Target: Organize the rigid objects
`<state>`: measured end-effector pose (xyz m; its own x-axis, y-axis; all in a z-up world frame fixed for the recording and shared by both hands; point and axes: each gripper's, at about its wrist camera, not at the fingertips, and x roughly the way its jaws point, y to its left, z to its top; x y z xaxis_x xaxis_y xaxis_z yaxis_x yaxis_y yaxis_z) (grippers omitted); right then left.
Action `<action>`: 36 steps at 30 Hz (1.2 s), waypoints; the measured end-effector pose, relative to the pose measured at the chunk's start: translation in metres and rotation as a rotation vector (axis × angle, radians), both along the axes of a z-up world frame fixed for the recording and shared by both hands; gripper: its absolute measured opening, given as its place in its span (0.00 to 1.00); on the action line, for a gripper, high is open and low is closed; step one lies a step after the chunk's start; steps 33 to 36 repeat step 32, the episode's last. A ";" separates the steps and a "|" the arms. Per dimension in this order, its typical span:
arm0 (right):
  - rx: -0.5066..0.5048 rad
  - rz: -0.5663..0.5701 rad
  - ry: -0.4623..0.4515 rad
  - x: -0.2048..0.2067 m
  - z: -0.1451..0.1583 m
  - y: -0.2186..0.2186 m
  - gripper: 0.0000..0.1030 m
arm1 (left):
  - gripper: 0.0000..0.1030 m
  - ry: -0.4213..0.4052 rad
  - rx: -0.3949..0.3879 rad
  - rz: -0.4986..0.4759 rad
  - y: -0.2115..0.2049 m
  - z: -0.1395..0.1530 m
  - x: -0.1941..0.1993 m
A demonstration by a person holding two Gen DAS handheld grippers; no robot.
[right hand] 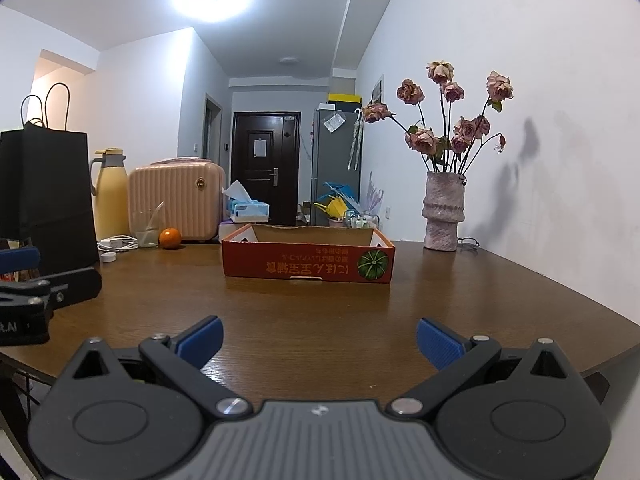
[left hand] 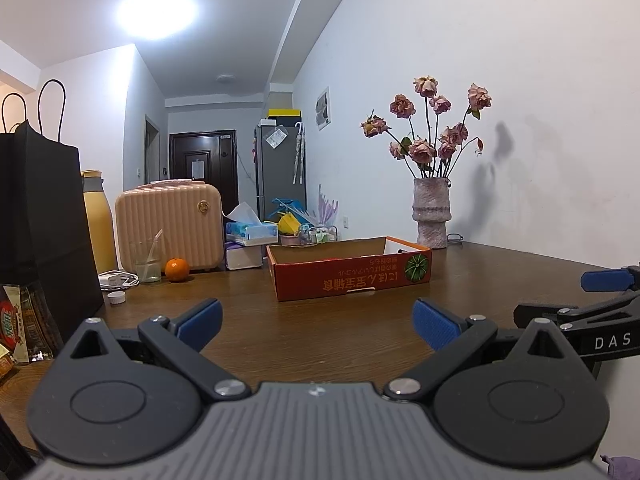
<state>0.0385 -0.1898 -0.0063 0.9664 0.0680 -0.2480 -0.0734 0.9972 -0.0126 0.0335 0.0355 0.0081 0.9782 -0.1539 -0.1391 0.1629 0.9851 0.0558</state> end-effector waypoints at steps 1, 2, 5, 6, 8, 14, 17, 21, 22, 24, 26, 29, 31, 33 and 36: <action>0.001 -0.001 0.003 0.000 0.000 0.000 1.00 | 1.00 0.001 -0.001 0.001 0.000 0.000 0.001; 0.002 -0.002 0.006 0.000 -0.001 0.000 1.00 | 1.00 0.001 -0.001 0.002 0.001 0.000 0.000; 0.002 -0.001 0.007 0.001 -0.001 0.000 1.00 | 1.00 -0.001 -0.001 0.003 0.001 0.001 0.000; 0.002 -0.001 0.007 0.001 -0.001 0.000 1.00 | 1.00 -0.001 -0.001 0.003 0.001 0.001 0.000; 0.002 -0.001 0.007 0.001 -0.001 0.000 1.00 | 1.00 -0.001 -0.002 0.004 0.001 0.000 0.000; 0.004 -0.001 0.015 0.002 -0.001 0.001 1.00 | 1.00 -0.003 -0.002 0.004 0.001 0.001 0.000; 0.002 -0.002 0.012 0.002 -0.001 0.001 1.00 | 1.00 -0.003 -0.002 0.005 0.001 0.001 0.001; 0.004 -0.003 0.014 0.003 -0.002 0.001 1.00 | 1.00 -0.003 -0.002 0.004 0.001 0.001 0.000; 0.004 -0.003 0.014 0.003 -0.002 0.001 1.00 | 1.00 -0.001 -0.003 0.002 0.001 0.001 0.001; 0.003 -0.003 0.014 0.003 -0.002 0.001 1.00 | 1.00 0.008 -0.004 -0.003 0.001 0.000 0.002; 0.003 -0.004 0.014 0.003 -0.002 0.001 1.00 | 1.00 0.007 -0.002 0.005 0.001 0.000 0.003; 0.005 -0.004 0.015 0.002 -0.002 0.001 1.00 | 1.00 0.007 -0.002 0.018 0.000 0.000 0.003; 0.007 -0.004 0.016 0.002 -0.002 0.001 1.00 | 1.00 0.014 -0.004 0.025 0.000 -0.001 0.004; 0.007 -0.004 0.016 0.002 -0.002 0.000 1.00 | 1.00 0.023 -0.002 0.021 0.000 -0.001 0.005; 0.007 -0.004 0.016 0.002 -0.002 0.000 1.00 | 1.00 0.023 -0.002 0.021 0.000 -0.001 0.005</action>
